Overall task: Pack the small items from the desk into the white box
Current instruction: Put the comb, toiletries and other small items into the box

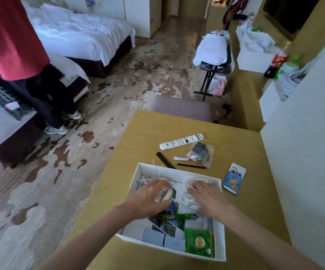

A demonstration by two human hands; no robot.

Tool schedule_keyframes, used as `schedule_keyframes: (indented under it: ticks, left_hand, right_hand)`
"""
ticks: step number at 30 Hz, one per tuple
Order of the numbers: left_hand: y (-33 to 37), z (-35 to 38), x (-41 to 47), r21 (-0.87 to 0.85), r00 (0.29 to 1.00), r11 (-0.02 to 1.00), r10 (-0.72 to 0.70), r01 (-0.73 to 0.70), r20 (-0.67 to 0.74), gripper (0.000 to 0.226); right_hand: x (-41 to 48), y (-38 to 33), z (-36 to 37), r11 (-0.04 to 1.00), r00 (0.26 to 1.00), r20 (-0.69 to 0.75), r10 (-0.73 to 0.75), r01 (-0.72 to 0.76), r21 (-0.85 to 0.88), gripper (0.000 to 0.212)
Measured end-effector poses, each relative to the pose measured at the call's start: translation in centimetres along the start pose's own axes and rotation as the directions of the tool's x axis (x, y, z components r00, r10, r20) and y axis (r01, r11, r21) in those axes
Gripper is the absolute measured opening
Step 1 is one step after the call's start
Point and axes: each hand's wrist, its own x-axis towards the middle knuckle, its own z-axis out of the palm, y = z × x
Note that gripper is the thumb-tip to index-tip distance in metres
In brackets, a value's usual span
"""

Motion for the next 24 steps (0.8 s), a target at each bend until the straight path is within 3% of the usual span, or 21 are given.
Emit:
schedule_keyframes:
  ticks: [5, 8, 14, 17, 18, 21, 24]
  left_hand:
    - [-0.9, 0.6, 0.7, 0.011, 0.998, 0.998, 0.061, -0.062, 0.027, 0.049]
    - [-1.7, -0.1, 1.4, -0.008, 0.996, 0.997, 0.08, -0.079, 0.042, 0.05]
    - [-2.7, 0.5, 1.4, -0.029, 0.99, 0.994, 0.104, -0.102, 0.098, 0.05]
    - [-3.2, 0.3, 1.6, 0.002, 0.986, 0.992, 0.122, -0.123, 0.115, 0.049]
    - [-3.4, 0.4, 1.5, 0.004, 0.984, 0.991, 0.13, -0.131, 0.121, 0.049]
    - [-4.2, 0.9, 1.1, 0.006, 0.979, 0.988, 0.152, -0.154, 0.139, 0.046]
    - [-4.3, 0.9, 1.3, 0.007, 0.974, 0.988, 0.151, -0.155, 0.167, 0.046]
  right_hand:
    - [0.6, 0.1, 1.2, 0.981, 0.999, -0.037, 0.039, -0.031, 0.191, 0.044]
    - [0.9, 0.5, 0.2, 0.951, 0.986, -0.144, 0.08, -0.033, 0.306, 0.035]
    - [-2.3, -0.5, -2.6, 0.84, 0.867, -0.367, 0.337, -0.1, 0.534, 0.011]
    - [-2.8, -0.9, -3.7, 0.89, 0.859, -0.399, 0.321, -0.129, 0.438, 0.01]
    - [-2.5, -1.2, -3.5, 0.913, 0.876, -0.382, 0.296, -0.142, 0.383, 0.009]
    - [-1.1, -2.7, -1.2, 0.888, 0.947, -0.145, 0.287, -0.206, 0.411, 0.008]
    - [0.2, -3.0, 0.9, 0.918, 0.967, 0.018, 0.254, -0.247, 0.311, 0.028]
